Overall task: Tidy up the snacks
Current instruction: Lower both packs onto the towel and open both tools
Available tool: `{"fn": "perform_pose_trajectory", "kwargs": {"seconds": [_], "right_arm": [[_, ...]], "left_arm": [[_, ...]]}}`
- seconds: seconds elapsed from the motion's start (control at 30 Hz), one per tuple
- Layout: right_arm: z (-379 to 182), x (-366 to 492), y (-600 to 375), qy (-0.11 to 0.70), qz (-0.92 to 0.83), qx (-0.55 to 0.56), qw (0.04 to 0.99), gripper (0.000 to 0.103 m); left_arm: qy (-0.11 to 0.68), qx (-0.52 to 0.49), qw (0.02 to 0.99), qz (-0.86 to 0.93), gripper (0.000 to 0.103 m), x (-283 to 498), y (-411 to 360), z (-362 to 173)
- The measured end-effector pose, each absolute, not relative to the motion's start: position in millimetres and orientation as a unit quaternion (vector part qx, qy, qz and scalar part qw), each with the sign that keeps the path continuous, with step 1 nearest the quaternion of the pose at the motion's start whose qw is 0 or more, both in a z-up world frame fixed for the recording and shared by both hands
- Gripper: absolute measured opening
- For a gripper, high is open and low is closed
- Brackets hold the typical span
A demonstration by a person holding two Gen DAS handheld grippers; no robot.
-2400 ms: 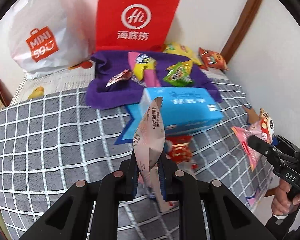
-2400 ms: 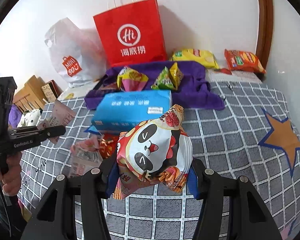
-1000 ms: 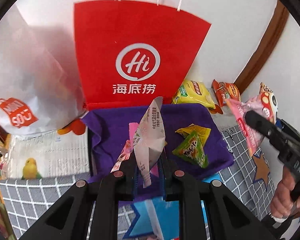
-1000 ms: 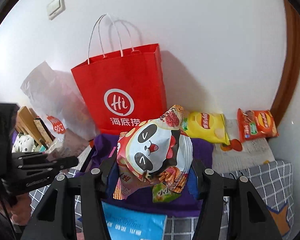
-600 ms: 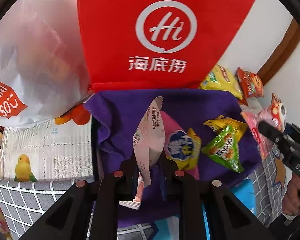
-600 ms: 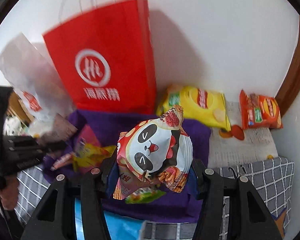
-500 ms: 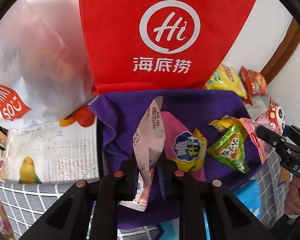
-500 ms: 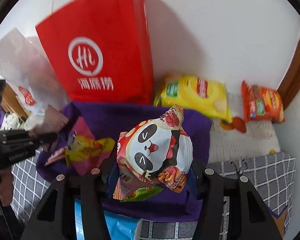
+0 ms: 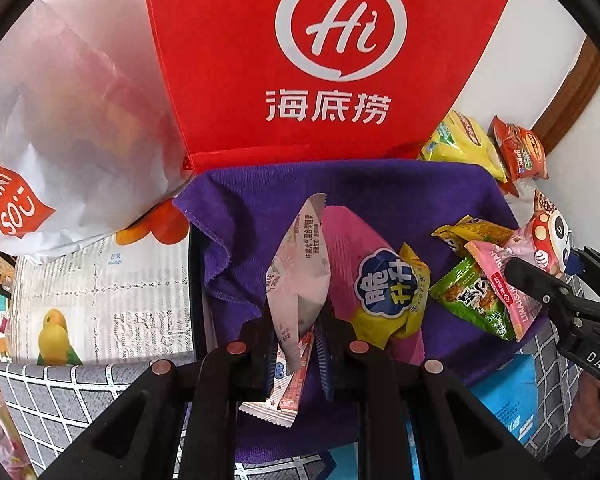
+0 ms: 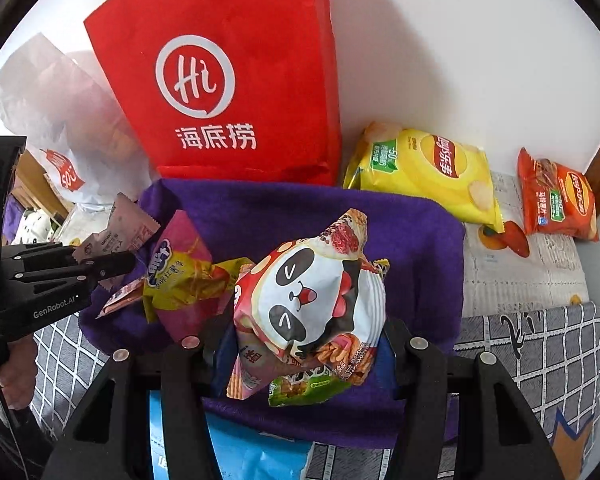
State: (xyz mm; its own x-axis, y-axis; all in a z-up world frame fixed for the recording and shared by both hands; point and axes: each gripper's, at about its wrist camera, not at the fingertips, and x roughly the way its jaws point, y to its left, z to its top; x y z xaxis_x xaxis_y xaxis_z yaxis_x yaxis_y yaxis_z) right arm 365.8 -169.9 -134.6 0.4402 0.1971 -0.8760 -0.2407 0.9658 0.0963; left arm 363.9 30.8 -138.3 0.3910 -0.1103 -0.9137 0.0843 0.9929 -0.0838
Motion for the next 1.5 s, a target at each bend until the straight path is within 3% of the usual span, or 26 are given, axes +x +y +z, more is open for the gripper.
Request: {"fn": "perform_pose_trajectory", "kwargs": {"seconds": [0.57,0.7,0.97,1.07,1.33,1.5], "right_arm": [[-141,368,-167,0.524,0.123,-0.034,0.842,0.057],[-134,365,-169,0.51,0.122,-0.027,0.851,0.068],[-119,362,-178,0.486,0.121,-0.003,0.865,0.07],[-117,363,-181,0.484,0.125,0.008,0.866,0.07],[-113,362,-185,0.48,0.126,0.025,0.868,0.07],[-111,361,-184,0.478,0.125,0.025,0.869,0.07]], "left_arm": [[0.563,-0.001,0.823,-0.07,0.017,366,18,-151],[0.564,-0.002,0.823,-0.075,0.017,365,15,-151],[0.563,-0.007,0.822,-0.083,0.017,364,14,-150],[0.56,-0.006,0.824,-0.084,0.025,363,14,-147],[0.536,0.001,0.84,-0.086,0.07,358,16,-130],[0.529,-0.027,0.843,-0.096,0.074,355,23,-119]]}}
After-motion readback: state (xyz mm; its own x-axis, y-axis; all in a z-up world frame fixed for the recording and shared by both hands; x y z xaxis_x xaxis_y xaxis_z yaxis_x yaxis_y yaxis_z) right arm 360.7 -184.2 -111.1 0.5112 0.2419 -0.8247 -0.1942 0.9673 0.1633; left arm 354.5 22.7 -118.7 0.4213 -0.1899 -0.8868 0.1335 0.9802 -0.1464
